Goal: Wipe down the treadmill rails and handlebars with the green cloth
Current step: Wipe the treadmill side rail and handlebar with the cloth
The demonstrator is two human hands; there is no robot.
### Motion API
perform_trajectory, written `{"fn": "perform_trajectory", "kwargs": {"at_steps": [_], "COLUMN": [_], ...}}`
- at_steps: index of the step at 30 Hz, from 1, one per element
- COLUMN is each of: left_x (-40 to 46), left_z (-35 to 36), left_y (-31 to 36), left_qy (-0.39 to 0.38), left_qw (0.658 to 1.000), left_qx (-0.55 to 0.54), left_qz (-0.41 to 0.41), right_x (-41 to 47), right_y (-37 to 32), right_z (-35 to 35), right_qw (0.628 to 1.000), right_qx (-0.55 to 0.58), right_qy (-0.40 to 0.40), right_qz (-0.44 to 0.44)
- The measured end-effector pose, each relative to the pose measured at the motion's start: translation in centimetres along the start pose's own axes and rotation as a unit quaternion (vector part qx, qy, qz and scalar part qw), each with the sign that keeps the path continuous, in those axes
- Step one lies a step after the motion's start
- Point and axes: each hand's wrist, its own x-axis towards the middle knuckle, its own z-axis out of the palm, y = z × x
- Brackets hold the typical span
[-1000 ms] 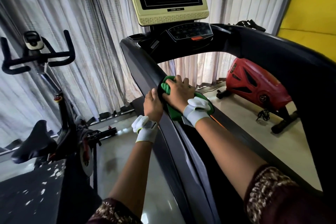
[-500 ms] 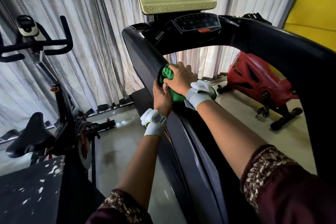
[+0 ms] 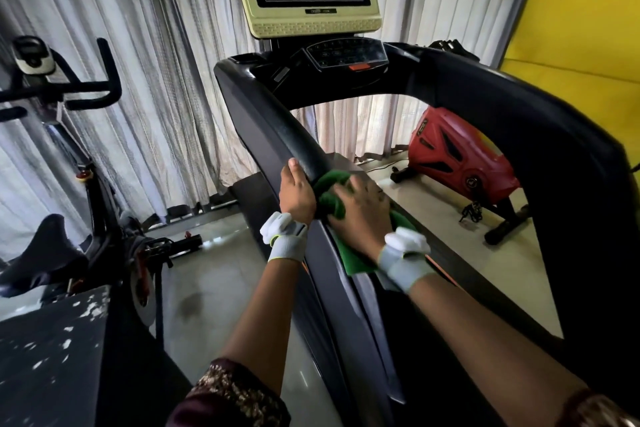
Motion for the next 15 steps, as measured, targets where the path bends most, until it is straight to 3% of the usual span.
{"fn": "perform_trajectory", "kwargs": {"at_steps": [2, 8, 12, 15], "left_x": [-0.3, -1.2, 0.8, 2.7], "left_z": [-0.2, -1.2, -2.2, -2.8], "left_y": [0.2, -0.8, -1.2, -1.6], "left_qy": [-0.005, -0.015, -0.011, -0.018], "left_qw": [1.0, 1.0, 0.998, 0.995], "left_qx": [0.007, -0.004, -0.026, -0.03], "left_qz": [-0.015, -0.023, -0.063, -0.096], "right_x": [-1.6, 3.5, 2.5, 4.1], "right_y": [-0.2, -3.3, -4.9, -5.7], "right_z": [0.6, 0.1, 2.4, 3.7], "right_qw": [0.996, 0.996, 0.976, 0.954], "right_qx": [-0.056, -0.072, -0.181, -0.247], "right_qy": [0.065, 0.023, 0.097, 0.097], "right_qz": [-0.024, -0.053, -0.076, -0.138]}}
